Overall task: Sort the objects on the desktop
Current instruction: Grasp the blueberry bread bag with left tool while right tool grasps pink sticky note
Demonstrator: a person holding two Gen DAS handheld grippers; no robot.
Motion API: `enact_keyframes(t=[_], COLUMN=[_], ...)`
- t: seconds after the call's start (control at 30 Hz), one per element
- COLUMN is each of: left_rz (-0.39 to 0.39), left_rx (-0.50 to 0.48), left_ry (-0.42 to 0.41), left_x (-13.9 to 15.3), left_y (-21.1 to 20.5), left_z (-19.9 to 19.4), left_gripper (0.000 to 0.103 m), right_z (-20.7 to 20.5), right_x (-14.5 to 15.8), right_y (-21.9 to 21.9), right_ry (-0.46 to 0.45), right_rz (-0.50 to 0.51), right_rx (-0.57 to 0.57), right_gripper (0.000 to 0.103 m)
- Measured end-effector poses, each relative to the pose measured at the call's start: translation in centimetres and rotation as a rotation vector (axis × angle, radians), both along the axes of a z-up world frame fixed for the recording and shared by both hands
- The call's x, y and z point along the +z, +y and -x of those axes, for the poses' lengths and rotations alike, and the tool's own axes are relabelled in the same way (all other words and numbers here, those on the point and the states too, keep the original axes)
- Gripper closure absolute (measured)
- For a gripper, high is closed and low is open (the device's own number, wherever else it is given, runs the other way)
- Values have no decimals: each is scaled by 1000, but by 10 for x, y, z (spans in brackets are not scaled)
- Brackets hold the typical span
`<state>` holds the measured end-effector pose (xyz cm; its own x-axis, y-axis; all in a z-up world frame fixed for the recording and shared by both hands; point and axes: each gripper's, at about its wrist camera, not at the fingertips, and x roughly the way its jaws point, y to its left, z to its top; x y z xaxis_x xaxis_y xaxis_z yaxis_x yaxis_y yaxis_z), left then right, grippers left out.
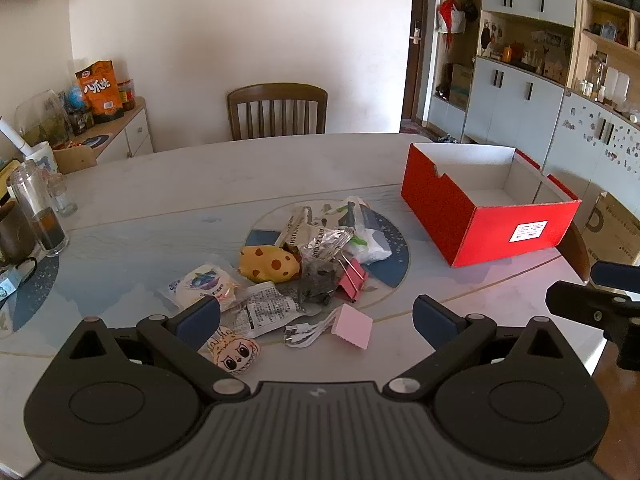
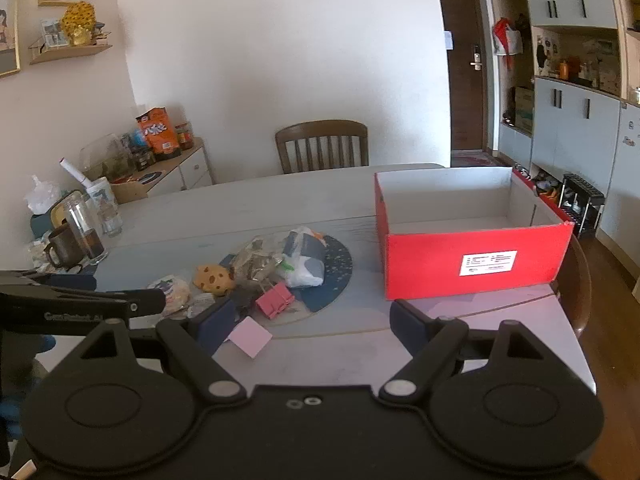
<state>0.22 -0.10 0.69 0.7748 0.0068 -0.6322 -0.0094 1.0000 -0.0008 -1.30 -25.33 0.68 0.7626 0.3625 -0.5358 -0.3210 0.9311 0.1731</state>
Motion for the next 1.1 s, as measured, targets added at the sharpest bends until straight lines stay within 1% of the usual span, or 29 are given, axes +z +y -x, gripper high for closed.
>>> enact_keyframes(t=[0.13,0.27,0.43,0.57,0.67,0.83,1.1], left_rz=[-14,-23,-29,-57,-75,-112,-138], left_rx=[-4,-12,-22,-36,-43,-72,-97], left_ry=[-6,-2,19,46,60,78,119], left_x=[-1,-7,-22,-39,-51,-69,-92], left_y=[7,20,38,54,67,84,110], left_z=[-6,-16,-33,-48,-61,-84,-114], left_gripper=[0,0,0,0,0,0,0], right_z=[-4,-9,-21,-32,-42,-59,-86], right_x=[-1,-3,-8,-23,-38,-58,-90], right_y=[6,16,35,56,71,90,118], right_ry=[27,45,66,62,92,121,162], right_rz=[-14,-38,-12,53,81,122,195], right_rx=[29,86,124,159,185,186,203], right_gripper=[18,18,19,19,20,20,21])
